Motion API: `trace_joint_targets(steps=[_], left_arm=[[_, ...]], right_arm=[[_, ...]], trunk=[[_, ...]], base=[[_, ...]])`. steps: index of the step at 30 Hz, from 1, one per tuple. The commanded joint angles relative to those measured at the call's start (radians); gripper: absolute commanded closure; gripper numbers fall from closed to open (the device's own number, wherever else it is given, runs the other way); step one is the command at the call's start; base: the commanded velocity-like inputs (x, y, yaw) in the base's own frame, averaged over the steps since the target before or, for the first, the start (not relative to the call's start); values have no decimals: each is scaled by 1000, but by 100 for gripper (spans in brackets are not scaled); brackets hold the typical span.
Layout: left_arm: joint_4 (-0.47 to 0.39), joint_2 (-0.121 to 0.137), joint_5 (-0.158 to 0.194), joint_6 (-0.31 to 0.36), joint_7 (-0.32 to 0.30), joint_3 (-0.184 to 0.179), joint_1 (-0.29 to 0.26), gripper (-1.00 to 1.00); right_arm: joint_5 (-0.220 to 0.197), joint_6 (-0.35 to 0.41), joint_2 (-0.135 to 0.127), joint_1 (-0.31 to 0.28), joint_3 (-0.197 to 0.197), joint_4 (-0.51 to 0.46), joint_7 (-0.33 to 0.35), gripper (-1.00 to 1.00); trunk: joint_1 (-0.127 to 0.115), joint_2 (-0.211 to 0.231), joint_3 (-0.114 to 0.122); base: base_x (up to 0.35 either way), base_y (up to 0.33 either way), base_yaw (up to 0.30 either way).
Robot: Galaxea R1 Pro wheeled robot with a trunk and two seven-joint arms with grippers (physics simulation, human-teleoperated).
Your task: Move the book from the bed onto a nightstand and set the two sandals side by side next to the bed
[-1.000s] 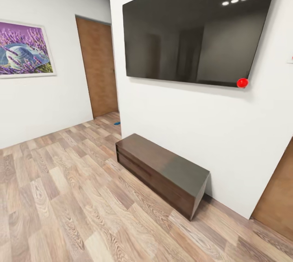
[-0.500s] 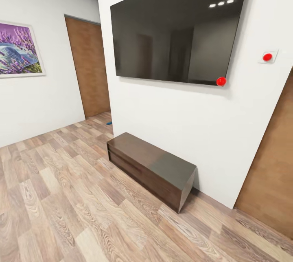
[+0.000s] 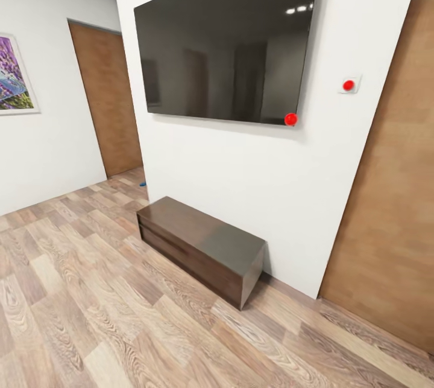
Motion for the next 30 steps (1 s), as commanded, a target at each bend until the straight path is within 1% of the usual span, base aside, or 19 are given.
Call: trace_joint_targets(steps=[1, 7, 10, 12, 23, 30], left_arm=[[-2, 0, -1, 0, 0, 0, 1, -100], [-2, 0, -1, 0, 2, 0, 1, -100], [-2, 0, -1, -1, 2, 0, 1, -100], [-2, 2, 0, -2, 1, 0, 1, -100], [-44, 13, -1, -2, -12, -3, -1, -100], [-56, 16, -2, -3, -5, -2, -1, -100]], right_arm=[[-1, 0, 0, 0, 0, 0, -1, -100], [0, 0, 0, 0, 0, 0, 0, -100], [0, 0, 0, 0, 0, 0, 1, -100], [0, 0, 0, 0, 0, 0, 2, -100], [0, 0, 0, 0, 0, 0, 2, -100], [1, -9, 0, 0, 0, 0, 7, -100]], trunk=[[0, 0, -1], [0, 0, -1], [0, 0, -1], [0, 0, -1], [0, 0, -1], [0, 0, -1]], base=[[-153, -280, -13], [-217, -241, -5], [-300, -110, -1], [-120, -22, 0], [-24, -4, 0], [-1, 0, 0]])
